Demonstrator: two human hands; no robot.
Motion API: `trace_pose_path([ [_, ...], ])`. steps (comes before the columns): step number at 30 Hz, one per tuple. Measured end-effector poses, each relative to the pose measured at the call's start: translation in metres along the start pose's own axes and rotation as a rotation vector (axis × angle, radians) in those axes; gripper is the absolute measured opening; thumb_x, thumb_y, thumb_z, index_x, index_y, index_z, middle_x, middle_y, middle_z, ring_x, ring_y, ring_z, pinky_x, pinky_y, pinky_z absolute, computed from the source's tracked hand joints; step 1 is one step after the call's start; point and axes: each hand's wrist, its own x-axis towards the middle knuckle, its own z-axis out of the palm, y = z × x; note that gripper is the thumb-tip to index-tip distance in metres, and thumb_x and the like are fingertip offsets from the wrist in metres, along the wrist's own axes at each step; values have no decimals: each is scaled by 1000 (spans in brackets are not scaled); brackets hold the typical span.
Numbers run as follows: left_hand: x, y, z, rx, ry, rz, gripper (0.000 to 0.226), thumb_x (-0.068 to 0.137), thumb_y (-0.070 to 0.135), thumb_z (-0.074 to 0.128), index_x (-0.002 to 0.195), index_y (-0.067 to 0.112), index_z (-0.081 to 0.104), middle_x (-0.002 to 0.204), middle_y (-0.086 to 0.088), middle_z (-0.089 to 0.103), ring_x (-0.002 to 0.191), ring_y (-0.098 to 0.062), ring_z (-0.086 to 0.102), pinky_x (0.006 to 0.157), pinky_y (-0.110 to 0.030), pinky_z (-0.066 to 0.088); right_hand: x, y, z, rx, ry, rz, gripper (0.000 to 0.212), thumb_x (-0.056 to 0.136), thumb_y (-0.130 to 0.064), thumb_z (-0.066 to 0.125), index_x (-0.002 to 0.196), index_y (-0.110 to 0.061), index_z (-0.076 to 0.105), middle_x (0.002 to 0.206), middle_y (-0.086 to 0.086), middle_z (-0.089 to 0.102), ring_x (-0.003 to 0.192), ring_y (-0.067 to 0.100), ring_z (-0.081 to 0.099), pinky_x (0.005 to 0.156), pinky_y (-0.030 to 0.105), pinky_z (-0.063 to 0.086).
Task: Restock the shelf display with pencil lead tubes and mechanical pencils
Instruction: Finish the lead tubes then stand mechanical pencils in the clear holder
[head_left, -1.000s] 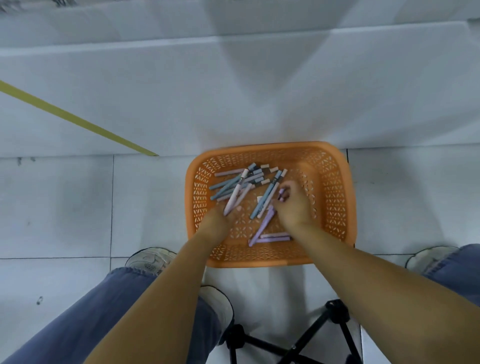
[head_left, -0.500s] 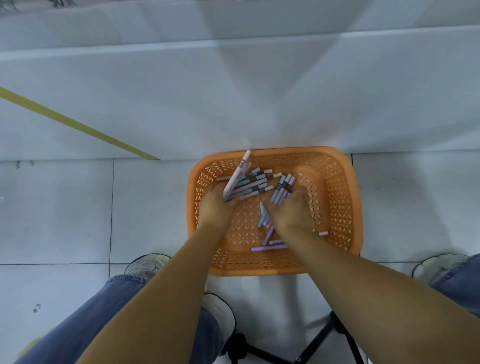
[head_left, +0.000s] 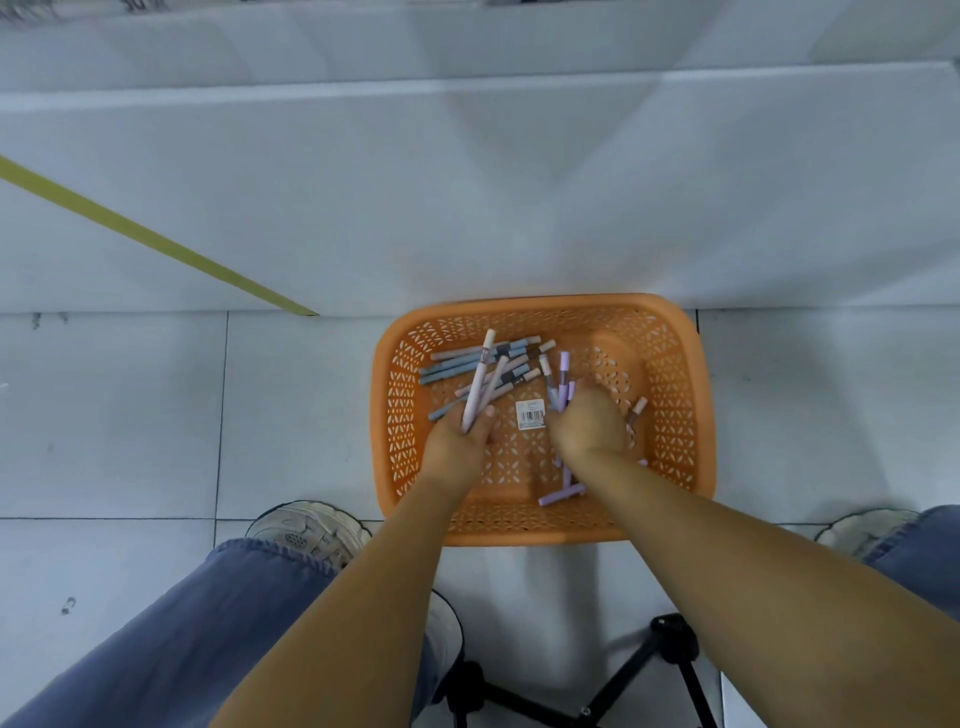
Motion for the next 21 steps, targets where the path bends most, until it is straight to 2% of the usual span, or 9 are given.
trace_pose_path([
  [4,-6,-6,0,-4,0,-58,28,104,37,49,101,17,68,77,8,65,72,-8,59,56,-18,41,2,11,-5,-24,-66,-90,21,90,-23,63,103,-7,58,102,12,65,94,30,62,68,27,37],
  [7,-8,-6,-1,-21,-19,-65,31,104,39,49,96,18,69,78,7,66,72,-9,59,58,-21,41,4,13,-9,-40,-102,-131,14,89,-25,63,92,-15,53,95,10,64,88,29,61,64,28,34],
  [9,-9,-4,-1,-32,-46,-62,27,104,39,49,93,22,68,83,0,70,73,-13,63,61,-22,47,4,13,-12,-21,-138,-124,13,90,-25,62,93,-15,54,91,6,63,86,26,61,59,28,34],
  [10,-11,-2,0,-64,-69,-73,24,104,38,50,98,23,67,89,-3,73,78,-16,66,66,-24,52,3,13,-15,0,-160,-120,13,91,-25,61,96,-15,56,89,2,62,85,23,61,56,27,33],
  [12,-14,3,2,-133,-123,-89,23,104,38,50,112,22,65,98,0,75,89,-16,70,78,-27,56,1,12,-23,92,-221,-113,12,93,-25,61,100,-16,58,88,-3,61,85,17,60,58,24,37],
  [14,-20,11,5,-173,-184,-63,25,104,37,50,120,23,64,102,7,73,96,-13,69,81,-23,55,-6,8,-35,239,-286,-101,12,93,-23,62,103,-16,60,90,-4,64,84,12,61,61,20,43],
  [17,-33,33,8,-190,-263,9,18,103,40,51,114,35,64,113,7,72,108,-16,67,97,-34,54,-18,-5,-61,422,-286,-132,13,92,-19,65,104,-16,64,90,-5,70,79,7,66,54,10,46],
  [19,-47,53,7,-216,-304,51,18,103,42,51,118,40,61,119,6,71,111,-15,67,97,-44,57,-29,-17,-81,514,-273,-178,12,92,-19,65,104,-19,65,90,-7,73,79,4,69,55,9,48],
  [21,-62,72,3,-285,-327,88,30,103,42,52,132,37,56,124,3,69,112,-18,67,87,-49,60,-41,-30,-103,578,-252,-240,9,92,-17,65,99,-22,65,85,-11,74,75,-2,68,56,9,48],
])
